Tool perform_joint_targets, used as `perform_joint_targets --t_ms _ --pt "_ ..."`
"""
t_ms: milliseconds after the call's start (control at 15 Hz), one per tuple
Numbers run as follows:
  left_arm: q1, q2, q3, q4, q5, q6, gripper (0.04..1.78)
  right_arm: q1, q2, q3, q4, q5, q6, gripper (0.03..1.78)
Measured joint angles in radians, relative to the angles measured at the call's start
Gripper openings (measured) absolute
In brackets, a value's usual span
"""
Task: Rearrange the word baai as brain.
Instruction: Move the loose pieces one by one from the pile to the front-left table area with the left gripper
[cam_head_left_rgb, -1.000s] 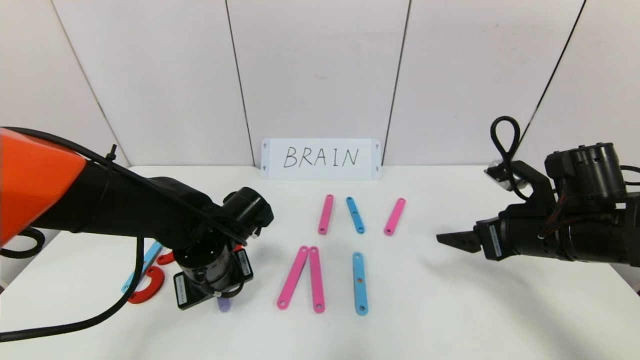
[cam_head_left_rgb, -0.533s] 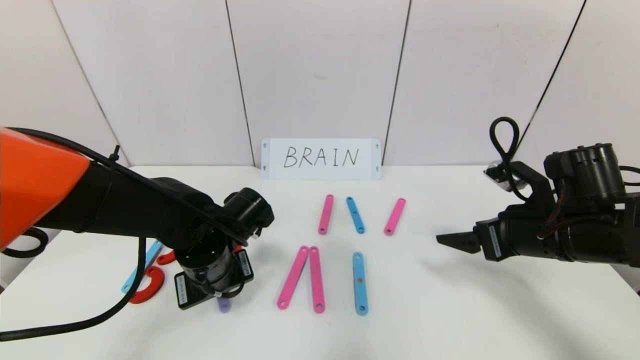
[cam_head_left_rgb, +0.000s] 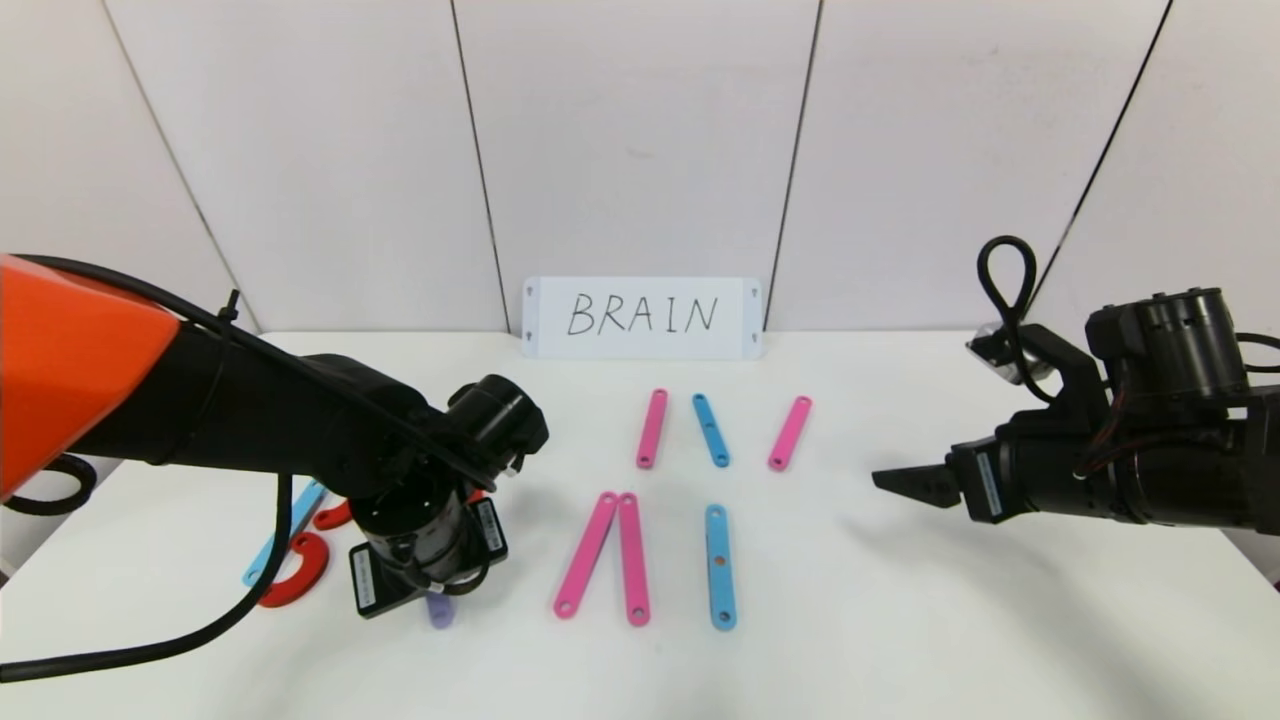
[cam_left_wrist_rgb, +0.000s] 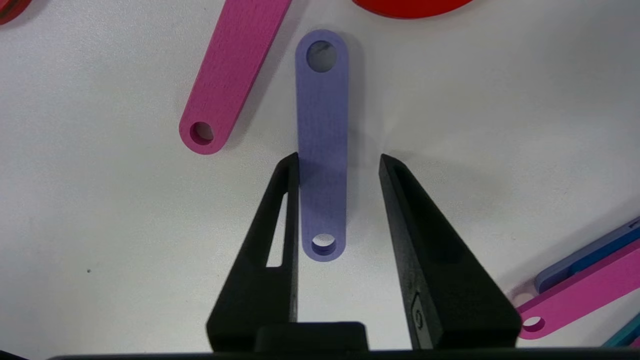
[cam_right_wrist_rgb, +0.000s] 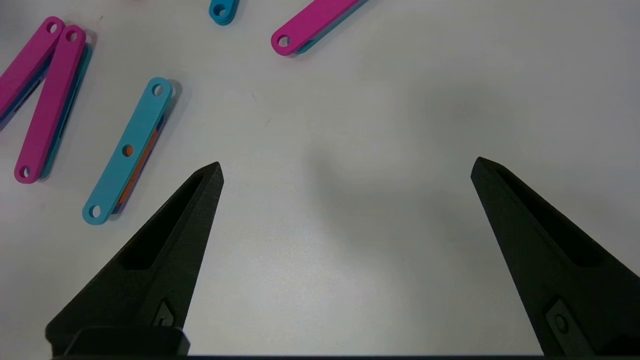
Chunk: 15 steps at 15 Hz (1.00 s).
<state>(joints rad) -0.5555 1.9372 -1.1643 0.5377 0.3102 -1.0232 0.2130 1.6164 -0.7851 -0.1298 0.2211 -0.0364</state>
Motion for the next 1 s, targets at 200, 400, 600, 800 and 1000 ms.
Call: perform_joint_targets --t_ms 200,400,600,800,1000 --pt "0.0 0.0 -0.004 0.0 -0.001 0.001 1.21 0.0 0.002 0.0 -0.001 0.0 0.0 1.74" --pt "-0.002 0.001 -0.006 -0.017 -0.005 0.002 1.58 0.0 0.003 0.0 0.0 0.0 0.0 1.74" --pt "-0.008 0.002 -0.004 -0.021 -0.008 0.002 1.74 0.0 0.005 0.0 0.0 0.0 0.0 1.74" --pt "-0.016 0.002 -0.009 -0.033 -0.015 0.0 1.74 0.0 0.005 0.0 0.0 -0.001 0.0 1.74" --pt "-0.018 0.001 -0.01 -0.062 -0.017 0.001 1.74 0.0 0.005 0.0 0.0 -0.002 0.0 1.74"
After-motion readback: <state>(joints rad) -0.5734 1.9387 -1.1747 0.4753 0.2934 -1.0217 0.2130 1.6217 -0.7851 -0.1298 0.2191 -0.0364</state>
